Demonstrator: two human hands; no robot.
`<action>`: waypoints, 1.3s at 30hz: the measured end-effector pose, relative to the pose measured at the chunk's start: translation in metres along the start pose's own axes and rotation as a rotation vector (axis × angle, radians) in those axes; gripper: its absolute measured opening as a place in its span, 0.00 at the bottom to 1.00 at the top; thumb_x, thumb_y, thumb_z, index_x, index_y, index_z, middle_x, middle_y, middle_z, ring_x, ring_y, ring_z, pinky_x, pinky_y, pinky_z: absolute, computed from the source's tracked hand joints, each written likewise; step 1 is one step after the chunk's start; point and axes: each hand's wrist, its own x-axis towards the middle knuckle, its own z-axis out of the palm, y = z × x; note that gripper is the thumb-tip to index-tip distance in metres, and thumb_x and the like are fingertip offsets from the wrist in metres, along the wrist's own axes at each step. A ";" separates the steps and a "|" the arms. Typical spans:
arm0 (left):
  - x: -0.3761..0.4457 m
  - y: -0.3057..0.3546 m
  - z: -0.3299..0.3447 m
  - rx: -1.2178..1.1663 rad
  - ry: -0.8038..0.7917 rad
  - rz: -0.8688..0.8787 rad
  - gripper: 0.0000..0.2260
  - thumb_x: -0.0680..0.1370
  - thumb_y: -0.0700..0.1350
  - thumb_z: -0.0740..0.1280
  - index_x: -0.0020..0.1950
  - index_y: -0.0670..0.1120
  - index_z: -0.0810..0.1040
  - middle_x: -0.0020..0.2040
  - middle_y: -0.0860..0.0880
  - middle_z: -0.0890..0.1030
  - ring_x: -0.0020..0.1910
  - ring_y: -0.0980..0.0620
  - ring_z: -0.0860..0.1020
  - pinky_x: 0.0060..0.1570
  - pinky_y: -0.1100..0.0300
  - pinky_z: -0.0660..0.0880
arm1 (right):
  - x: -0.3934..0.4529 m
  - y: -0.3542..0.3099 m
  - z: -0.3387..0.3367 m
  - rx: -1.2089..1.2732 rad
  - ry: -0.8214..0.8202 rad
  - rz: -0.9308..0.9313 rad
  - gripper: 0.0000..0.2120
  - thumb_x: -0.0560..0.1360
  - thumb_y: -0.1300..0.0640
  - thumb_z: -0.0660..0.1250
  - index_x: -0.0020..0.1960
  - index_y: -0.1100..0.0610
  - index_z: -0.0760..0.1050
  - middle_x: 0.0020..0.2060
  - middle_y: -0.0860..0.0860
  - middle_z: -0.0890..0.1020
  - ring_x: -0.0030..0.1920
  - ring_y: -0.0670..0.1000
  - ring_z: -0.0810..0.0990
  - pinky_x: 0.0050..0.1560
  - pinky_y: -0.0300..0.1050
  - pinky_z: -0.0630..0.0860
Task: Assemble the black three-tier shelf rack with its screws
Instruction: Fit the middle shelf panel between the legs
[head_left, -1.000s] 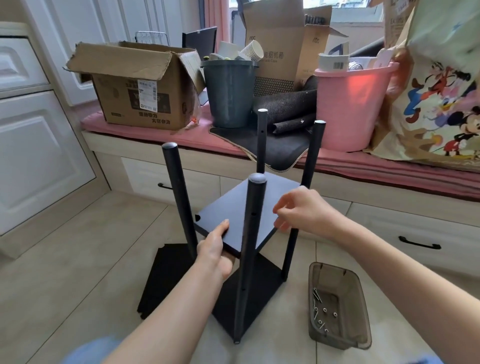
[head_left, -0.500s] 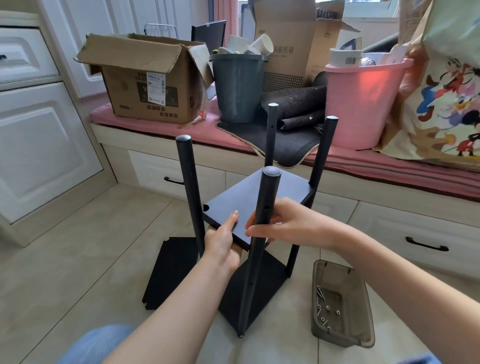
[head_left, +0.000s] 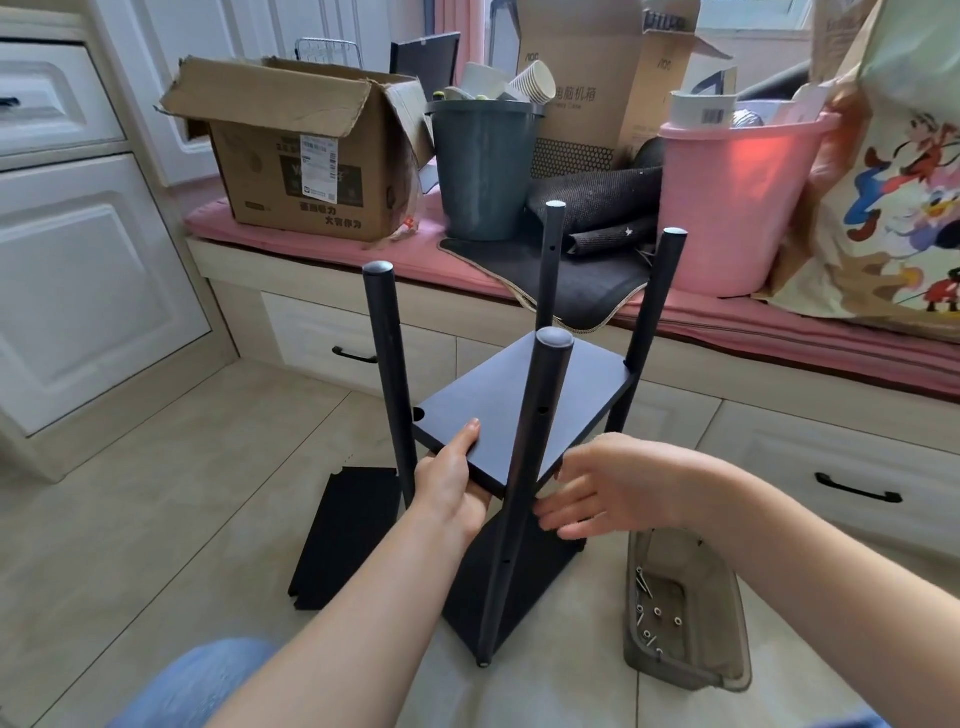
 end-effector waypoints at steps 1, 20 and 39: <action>-0.001 0.000 0.000 0.005 0.002 0.005 0.16 0.79 0.40 0.71 0.66 0.39 0.74 0.56 0.38 0.83 0.49 0.42 0.84 0.44 0.48 0.83 | 0.005 0.003 0.001 0.197 -0.006 0.002 0.08 0.79 0.62 0.61 0.55 0.65 0.73 0.54 0.67 0.82 0.56 0.64 0.83 0.56 0.54 0.80; 0.026 0.068 -0.048 1.188 -0.091 0.536 0.26 0.76 0.55 0.74 0.66 0.53 0.63 0.54 0.60 0.74 0.56 0.56 0.75 0.52 0.57 0.69 | 0.058 0.025 0.019 0.677 0.077 -0.290 0.12 0.81 0.63 0.63 0.64 0.64 0.73 0.50 0.60 0.86 0.50 0.60 0.86 0.39 0.56 0.83; 0.051 0.061 -0.057 1.045 -0.166 0.458 0.04 0.84 0.46 0.63 0.51 0.54 0.73 0.51 0.52 0.76 0.49 0.61 0.73 0.47 0.67 0.68 | 0.069 0.022 0.010 0.685 0.090 -0.202 0.15 0.77 0.62 0.65 0.63 0.60 0.73 0.48 0.59 0.86 0.47 0.60 0.86 0.41 0.56 0.84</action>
